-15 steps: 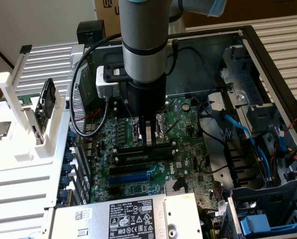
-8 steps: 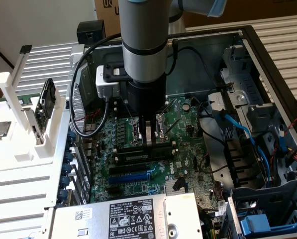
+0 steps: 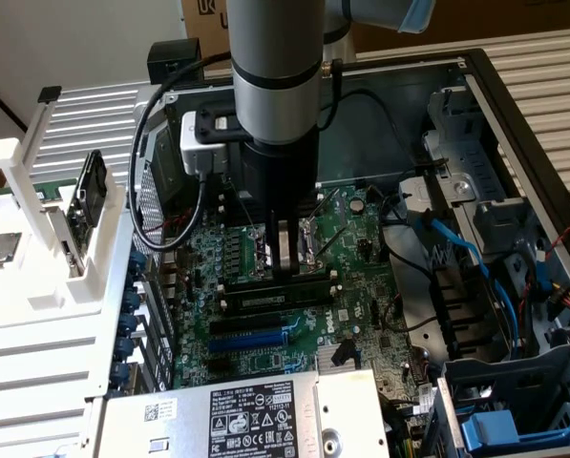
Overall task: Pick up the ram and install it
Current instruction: 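Press down the ram until it locks into place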
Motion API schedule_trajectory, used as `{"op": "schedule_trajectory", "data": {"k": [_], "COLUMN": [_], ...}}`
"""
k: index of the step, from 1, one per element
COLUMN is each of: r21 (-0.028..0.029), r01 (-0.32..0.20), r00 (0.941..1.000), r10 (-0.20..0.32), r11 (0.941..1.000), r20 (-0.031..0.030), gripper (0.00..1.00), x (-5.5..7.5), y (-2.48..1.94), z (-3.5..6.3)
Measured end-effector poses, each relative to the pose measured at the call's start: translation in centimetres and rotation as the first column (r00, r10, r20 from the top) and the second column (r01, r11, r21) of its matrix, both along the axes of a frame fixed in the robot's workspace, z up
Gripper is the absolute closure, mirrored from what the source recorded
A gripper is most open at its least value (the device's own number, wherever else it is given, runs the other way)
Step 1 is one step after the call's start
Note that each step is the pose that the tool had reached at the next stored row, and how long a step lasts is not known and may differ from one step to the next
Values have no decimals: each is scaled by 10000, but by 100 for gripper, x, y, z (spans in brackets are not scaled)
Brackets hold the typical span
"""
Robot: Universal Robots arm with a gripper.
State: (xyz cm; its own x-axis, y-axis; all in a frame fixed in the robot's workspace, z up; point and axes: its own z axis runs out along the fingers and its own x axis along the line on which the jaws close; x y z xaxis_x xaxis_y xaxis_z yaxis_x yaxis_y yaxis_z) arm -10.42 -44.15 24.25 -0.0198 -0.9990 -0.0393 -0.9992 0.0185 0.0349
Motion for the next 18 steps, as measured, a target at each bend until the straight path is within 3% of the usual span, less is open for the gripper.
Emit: {"op": "schedule_trajectory", "data": {"k": [7, 13, 18], "r21": [-1, 0, -1], "r01": [0, 6, 685], "r00": [10000, 10000, 9977], "r10": [0, -6, -685], "r11": [10000, 10000, 9977], "r20": [0, 0, -1], "gripper": [90, 90, 90], "x": [0, 0, 0], "y": [0, 0, 0], "z": [112, 123, 124]}}
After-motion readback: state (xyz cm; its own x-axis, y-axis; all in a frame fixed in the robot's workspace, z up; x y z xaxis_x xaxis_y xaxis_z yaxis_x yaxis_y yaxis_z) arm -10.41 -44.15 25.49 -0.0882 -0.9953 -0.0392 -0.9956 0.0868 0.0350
